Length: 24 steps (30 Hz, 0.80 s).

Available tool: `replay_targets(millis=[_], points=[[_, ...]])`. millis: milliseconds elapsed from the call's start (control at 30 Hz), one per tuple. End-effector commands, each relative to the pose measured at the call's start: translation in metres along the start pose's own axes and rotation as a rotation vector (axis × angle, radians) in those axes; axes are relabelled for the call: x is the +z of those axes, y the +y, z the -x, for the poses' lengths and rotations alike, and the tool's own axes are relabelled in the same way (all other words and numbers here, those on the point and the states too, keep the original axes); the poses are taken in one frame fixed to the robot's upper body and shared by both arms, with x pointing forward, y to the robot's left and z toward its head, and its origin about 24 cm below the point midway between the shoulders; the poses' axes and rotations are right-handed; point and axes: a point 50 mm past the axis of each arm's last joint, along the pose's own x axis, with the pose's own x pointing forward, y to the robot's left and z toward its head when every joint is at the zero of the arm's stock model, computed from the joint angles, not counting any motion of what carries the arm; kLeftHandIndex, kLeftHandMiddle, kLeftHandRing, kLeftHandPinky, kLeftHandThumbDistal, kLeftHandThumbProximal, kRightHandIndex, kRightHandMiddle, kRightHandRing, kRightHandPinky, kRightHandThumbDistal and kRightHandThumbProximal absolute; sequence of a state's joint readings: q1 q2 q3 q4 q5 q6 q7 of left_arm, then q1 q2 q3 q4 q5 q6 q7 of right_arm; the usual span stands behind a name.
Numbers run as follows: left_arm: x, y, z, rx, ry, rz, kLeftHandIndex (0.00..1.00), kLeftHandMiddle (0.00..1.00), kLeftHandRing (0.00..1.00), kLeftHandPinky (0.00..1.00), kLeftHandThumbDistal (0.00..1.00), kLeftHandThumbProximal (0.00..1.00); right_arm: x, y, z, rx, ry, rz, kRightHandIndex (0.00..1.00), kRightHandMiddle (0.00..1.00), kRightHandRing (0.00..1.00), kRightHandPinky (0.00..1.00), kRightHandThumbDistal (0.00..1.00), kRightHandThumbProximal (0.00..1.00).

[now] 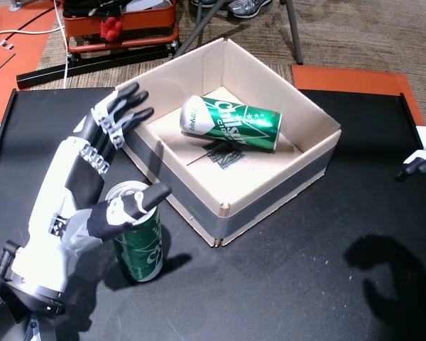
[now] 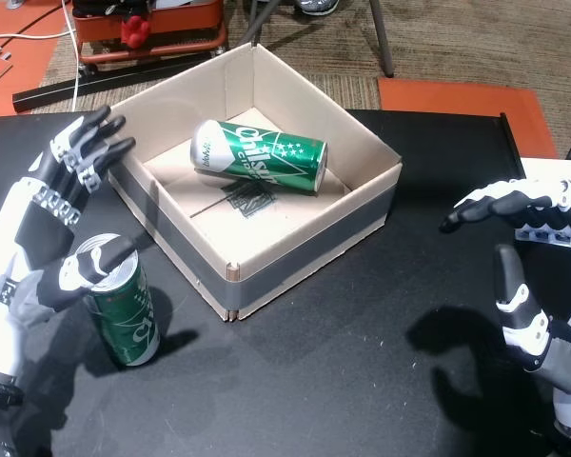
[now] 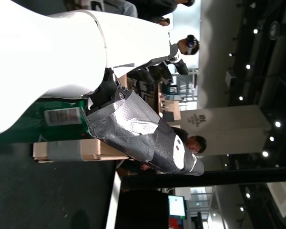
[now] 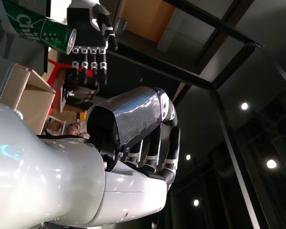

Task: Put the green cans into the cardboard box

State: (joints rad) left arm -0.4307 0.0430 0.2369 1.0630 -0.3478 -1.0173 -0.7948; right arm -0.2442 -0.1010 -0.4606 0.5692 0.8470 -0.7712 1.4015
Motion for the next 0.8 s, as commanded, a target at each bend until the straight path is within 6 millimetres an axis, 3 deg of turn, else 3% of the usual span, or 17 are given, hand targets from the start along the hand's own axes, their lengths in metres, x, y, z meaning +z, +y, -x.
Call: replay_targets(millis=[0,767], points=[[-0.004,0.000,0.006,-0.010,0.043,-0.008,0.94,0.86,0.90,0.92,1.00,0.33,0.000,-0.002,-0.002,-0.009,-0.021,0.000,0.43,0.48,0.53,0.58,0.57,0.01],[-0.008,0.000,0.018,-0.040,0.114,-0.091,0.92,0.85,0.90,0.93,1.00,0.37,0.002,-0.003,-0.001,-0.020,-0.051,0.008,0.40,0.46,0.50,0.57,0.56,0.04]])
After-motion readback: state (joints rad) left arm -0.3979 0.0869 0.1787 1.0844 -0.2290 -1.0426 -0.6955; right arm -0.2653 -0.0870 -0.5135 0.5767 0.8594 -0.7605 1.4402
